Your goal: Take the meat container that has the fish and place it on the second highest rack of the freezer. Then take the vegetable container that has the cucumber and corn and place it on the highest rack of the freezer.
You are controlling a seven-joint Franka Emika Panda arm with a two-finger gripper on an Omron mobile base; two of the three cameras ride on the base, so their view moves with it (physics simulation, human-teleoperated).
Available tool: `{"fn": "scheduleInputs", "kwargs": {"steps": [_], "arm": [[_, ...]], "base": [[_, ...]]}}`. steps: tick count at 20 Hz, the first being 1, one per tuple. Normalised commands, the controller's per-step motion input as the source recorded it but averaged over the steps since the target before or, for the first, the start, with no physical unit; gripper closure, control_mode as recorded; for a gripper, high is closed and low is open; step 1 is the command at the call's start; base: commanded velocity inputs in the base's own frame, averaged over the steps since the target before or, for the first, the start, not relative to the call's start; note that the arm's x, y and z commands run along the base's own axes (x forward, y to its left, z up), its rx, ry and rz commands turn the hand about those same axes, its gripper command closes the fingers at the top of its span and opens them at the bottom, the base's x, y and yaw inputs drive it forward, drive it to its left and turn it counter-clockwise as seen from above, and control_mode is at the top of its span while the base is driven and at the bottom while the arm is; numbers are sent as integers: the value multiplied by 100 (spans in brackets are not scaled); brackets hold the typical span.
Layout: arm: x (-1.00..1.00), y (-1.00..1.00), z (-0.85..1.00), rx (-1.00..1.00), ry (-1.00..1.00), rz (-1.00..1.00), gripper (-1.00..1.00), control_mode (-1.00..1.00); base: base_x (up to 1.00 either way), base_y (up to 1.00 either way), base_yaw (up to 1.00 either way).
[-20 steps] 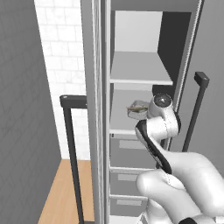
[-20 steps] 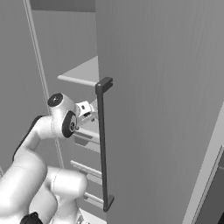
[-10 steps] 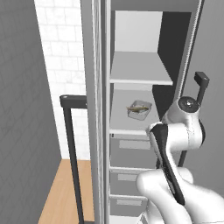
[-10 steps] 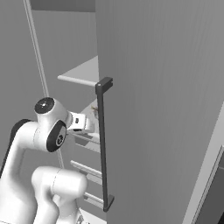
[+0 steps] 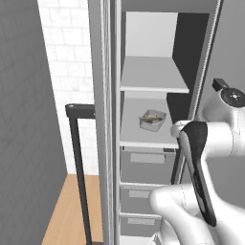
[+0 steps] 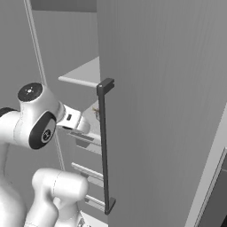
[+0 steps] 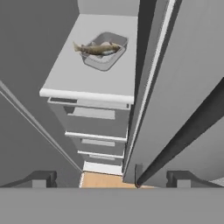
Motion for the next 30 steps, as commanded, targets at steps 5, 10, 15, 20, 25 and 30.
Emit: {"fn": "scheduleInputs", "kwargs": {"steps": [5, 10, 15, 20, 25, 30], "arm": [[-73, 5, 1, 3, -1, -4, -100, -100], [-16, 18, 21, 0, 1, 5, -100, -100], [-1, 14, 21, -1, 2, 7, -100, -100], [-3, 0, 2, -1, 0, 8, -100, -100], [-15, 0, 0, -1, 0, 0, -100, 100], [0, 0, 0, 0, 0, 0, -100, 100]], "base": [[0, 0, 0], [0, 0, 0], [0, 0, 0], [0, 0, 0], [-6, 0, 0], [-87, -30, 0]]}}
